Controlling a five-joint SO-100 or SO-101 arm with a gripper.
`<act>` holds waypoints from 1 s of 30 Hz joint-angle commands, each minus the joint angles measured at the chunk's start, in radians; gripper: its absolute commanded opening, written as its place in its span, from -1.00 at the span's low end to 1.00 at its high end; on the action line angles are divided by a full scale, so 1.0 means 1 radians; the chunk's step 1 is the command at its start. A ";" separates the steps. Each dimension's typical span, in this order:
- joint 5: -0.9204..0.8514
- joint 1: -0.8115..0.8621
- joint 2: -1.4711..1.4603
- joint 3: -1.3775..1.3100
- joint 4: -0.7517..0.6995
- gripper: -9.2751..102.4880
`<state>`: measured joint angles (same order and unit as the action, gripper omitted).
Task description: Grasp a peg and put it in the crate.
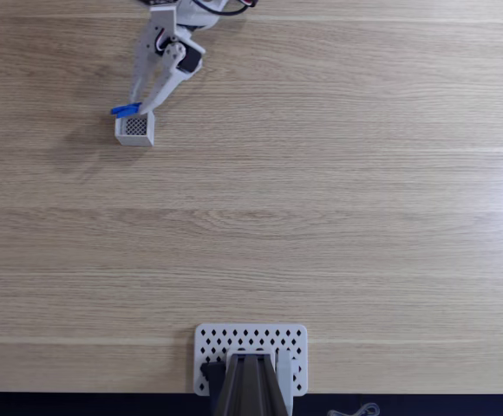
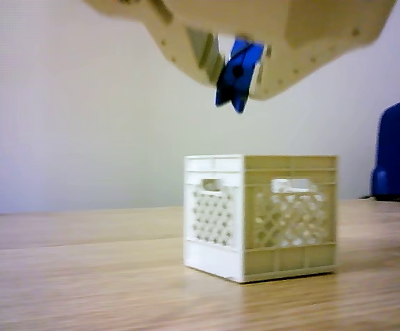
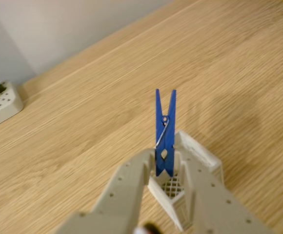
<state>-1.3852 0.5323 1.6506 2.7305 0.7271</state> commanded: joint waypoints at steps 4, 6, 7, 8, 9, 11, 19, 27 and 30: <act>0.006 0.018 -0.037 -0.123 0.020 -0.84; 0.006 0.018 -0.058 -0.130 0.020 -0.84; 0.006 0.018 -0.069 -0.135 0.018 -0.84; 0.006 0.018 -0.080 -0.137 0.018 -0.84; 0.005 0.018 -0.089 -0.140 0.018 -0.82; 0.006 0.018 -0.103 -0.147 0.018 -0.82; 0.000 0.048 -0.115 -0.172 0.018 -0.53; 0.008 0.041 -0.083 -0.156 0.017 -0.77; 0.009 0.029 -0.002 -0.132 -0.003 -0.87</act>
<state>-1.3852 0.5706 1.5217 2.6246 0.7271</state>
